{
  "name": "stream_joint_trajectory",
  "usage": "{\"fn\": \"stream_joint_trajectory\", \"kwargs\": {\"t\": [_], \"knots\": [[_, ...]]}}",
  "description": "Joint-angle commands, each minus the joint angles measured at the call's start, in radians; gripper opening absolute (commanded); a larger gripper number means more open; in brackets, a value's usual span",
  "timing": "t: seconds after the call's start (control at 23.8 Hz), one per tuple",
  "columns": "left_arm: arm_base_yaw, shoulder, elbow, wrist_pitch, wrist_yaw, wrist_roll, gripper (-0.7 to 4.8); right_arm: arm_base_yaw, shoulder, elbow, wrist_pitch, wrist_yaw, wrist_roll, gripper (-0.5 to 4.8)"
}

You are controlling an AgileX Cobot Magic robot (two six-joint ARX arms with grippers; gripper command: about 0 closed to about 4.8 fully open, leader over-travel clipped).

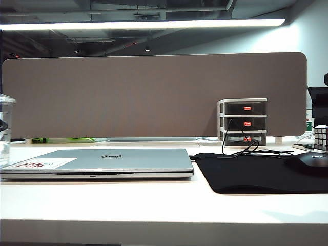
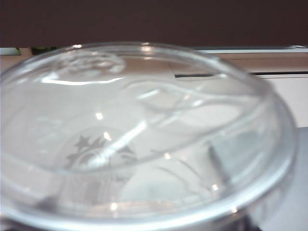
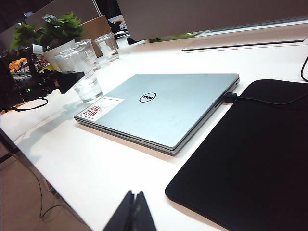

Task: Pick up the coffee cup and place it on the left side of the laptop.

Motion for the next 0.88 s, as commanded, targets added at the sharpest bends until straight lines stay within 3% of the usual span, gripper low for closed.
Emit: {"fn": "stream_joint_trajectory", "kwargs": {"t": [0.04,0.13,0.46,0.67,0.88], "knots": [[0.003,-0.004,0.001,0.018,0.034,-0.003,4.79,0.000,-0.002,-0.006,0.018,-0.002,0.000,0.00],[0.007,-0.005,0.001,0.017,0.089,-0.003,4.79,0.000,-0.002,-0.006,0.017,-0.026,-0.001,0.00],[0.007,-0.005,0.000,0.017,0.144,-0.005,4.79,0.000,-0.002,-0.006,0.018,-0.065,-0.001,0.00],[0.013,-0.033,-0.022,0.017,0.116,-0.002,4.79,0.000,-0.002,-0.006,0.018,-0.066,-0.001,0.00],[0.081,-0.105,-0.082,0.018,0.121,-0.023,4.79,0.000,-0.002,-0.006,0.025,-0.084,-0.006,0.00]]}}
